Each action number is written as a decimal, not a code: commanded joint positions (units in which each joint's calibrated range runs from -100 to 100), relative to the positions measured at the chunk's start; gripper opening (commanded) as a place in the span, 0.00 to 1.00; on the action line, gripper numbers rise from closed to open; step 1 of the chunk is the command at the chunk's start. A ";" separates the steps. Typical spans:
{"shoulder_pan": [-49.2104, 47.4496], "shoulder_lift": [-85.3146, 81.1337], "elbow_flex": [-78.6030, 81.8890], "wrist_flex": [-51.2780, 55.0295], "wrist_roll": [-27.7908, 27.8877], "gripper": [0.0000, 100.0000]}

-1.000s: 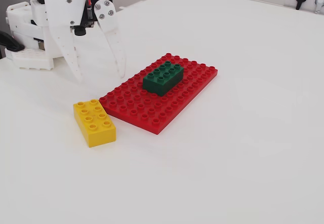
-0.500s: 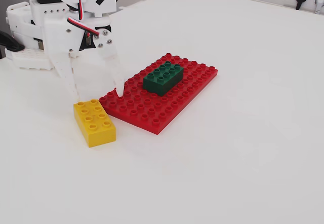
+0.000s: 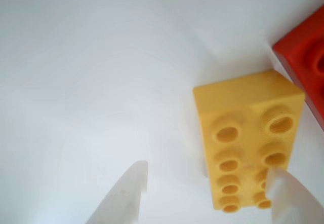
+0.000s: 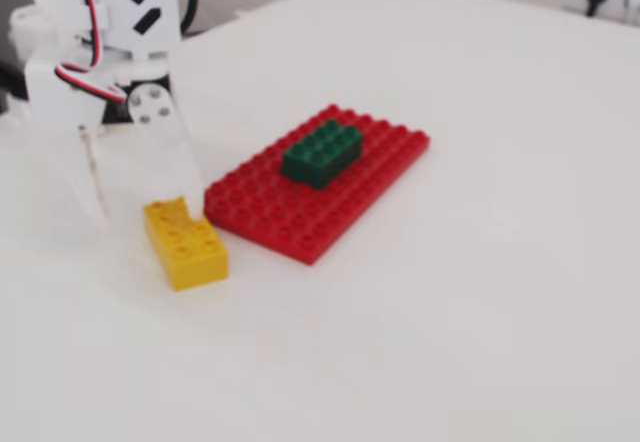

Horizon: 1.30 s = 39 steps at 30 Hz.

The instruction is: Put yellow lego brick onto the green one

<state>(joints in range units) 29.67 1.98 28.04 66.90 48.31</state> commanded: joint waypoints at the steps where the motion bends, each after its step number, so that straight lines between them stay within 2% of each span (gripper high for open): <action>1: 0.47 1.33 -2.06 -0.20 0.65 0.25; 19: -5.06 -6.55 -3.05 3.95 -0.60 0.25; 39: -4.03 0.66 -2.78 -0.72 0.02 0.25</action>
<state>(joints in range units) 25.25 2.32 26.51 66.55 48.05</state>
